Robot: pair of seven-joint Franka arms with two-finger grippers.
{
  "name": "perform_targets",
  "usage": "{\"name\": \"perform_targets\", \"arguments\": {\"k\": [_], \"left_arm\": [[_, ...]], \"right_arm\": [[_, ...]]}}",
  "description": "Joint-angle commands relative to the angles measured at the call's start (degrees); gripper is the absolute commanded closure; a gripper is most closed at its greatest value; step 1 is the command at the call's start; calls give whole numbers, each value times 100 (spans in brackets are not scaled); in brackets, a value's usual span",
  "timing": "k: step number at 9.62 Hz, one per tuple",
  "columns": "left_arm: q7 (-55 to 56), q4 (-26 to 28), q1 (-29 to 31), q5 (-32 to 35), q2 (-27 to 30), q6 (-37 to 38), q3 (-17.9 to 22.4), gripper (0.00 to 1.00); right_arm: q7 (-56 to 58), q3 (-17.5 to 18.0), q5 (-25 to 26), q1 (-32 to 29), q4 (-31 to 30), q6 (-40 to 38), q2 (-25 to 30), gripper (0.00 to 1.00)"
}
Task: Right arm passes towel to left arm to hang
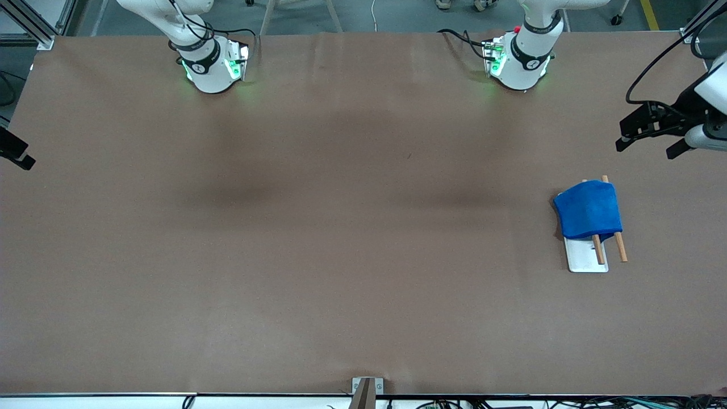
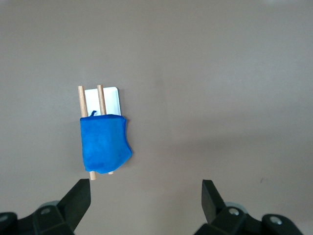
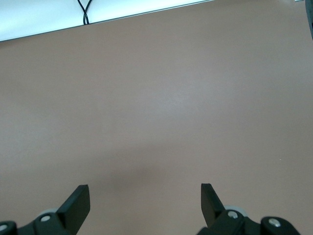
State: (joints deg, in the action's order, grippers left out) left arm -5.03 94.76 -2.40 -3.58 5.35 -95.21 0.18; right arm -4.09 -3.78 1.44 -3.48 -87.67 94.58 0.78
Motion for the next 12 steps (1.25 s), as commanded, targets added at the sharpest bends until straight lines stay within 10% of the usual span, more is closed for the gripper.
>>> {"name": "perform_targets", "arguments": {"k": [1, 12], "left_arm": [[204, -710, -85, 156, -445, 562, -45, 0], [749, -564, -32, 86, -438, 829, -2, 0]], "right_arm": [[-56, -44, 129, 136, -75, 34, 62, 0], [-48, -150, 120, 278, -5, 43, 45, 0]]}}
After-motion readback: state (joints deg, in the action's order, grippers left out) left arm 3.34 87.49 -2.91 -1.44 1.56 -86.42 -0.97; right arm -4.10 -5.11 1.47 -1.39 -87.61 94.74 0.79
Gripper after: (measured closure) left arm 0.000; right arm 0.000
